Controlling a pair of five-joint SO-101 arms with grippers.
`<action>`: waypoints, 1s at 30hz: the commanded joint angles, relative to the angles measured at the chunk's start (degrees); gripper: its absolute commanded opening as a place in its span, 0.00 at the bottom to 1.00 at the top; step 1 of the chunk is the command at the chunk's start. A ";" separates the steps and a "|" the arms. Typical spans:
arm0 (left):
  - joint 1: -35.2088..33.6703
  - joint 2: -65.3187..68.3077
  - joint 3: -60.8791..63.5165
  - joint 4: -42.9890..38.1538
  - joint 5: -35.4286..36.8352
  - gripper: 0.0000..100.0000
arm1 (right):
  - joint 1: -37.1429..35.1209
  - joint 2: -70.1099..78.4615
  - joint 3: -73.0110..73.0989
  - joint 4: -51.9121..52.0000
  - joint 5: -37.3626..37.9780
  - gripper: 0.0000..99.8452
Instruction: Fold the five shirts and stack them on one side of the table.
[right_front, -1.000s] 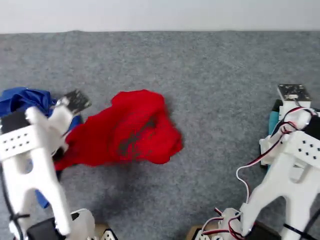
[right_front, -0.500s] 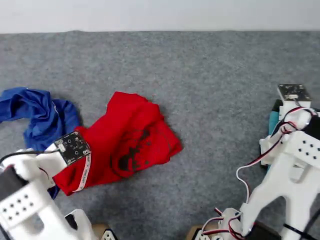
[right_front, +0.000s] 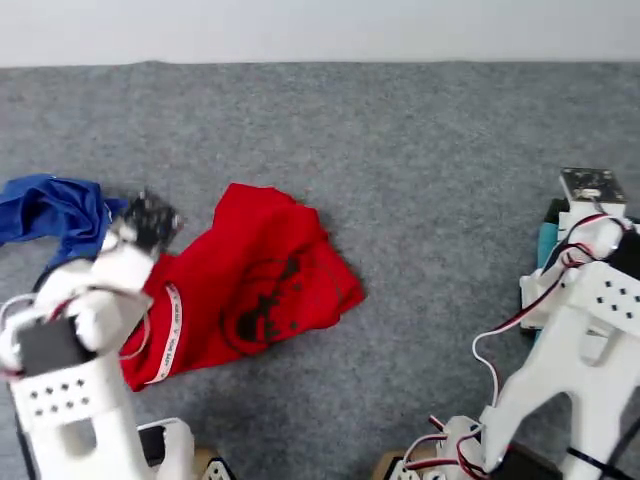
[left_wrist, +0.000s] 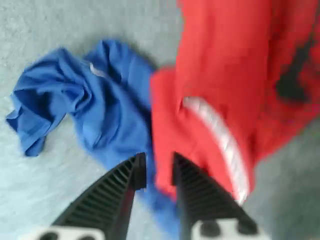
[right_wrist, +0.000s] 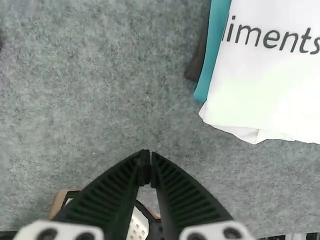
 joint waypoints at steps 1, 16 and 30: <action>7.74 7.38 -5.85 -3.60 11.34 0.00 | -3.38 -1.98 0.35 2.33 -1.41 0.01; 19.52 54.33 -24.66 -9.58 17.49 0.01 | -9.63 -1.89 0.53 2.24 -4.04 0.01; 42.20 62.59 -24.48 1.49 12.40 0.00 | -9.54 -1.89 0.53 2.33 -3.96 0.01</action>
